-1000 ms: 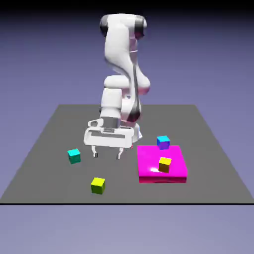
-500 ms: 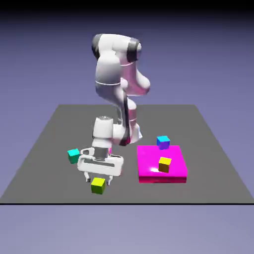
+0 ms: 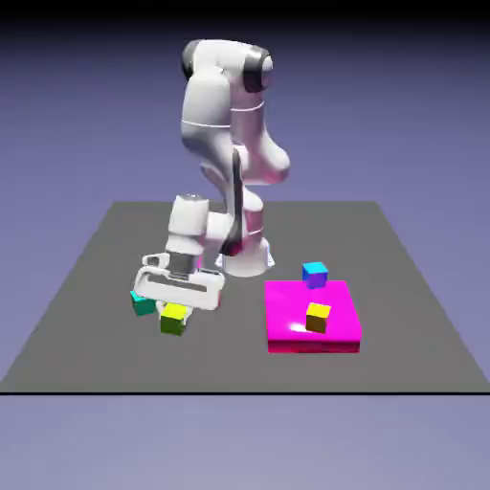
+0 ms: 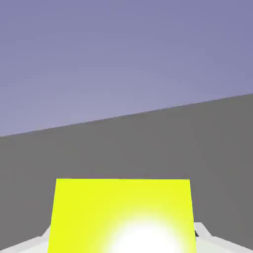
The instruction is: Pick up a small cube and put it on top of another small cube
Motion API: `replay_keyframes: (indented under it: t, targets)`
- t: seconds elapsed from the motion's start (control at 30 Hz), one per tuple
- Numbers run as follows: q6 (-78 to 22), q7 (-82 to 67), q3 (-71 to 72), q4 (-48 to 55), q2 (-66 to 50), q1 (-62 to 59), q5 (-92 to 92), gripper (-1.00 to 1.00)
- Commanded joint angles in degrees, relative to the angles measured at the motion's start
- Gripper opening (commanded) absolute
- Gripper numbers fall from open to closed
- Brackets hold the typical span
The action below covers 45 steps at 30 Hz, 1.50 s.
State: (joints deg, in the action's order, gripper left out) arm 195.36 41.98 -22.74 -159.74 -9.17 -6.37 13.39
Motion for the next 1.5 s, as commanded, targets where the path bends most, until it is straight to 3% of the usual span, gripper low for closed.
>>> replay_keyframes:
  t: [0.0,0.77,1.47]
  targets:
    - [-0.82,-2.47,-2.08,-0.6,1.47,0.33,-0.32,-1.0]
    - [-19.5,-56.96,-49.1,-14.06,34.77,7.82,-5.98,-1.0]
    - [-5.7,-64.43,-85.71,-10.09,35.45,49.31,-14.6,-1.0]
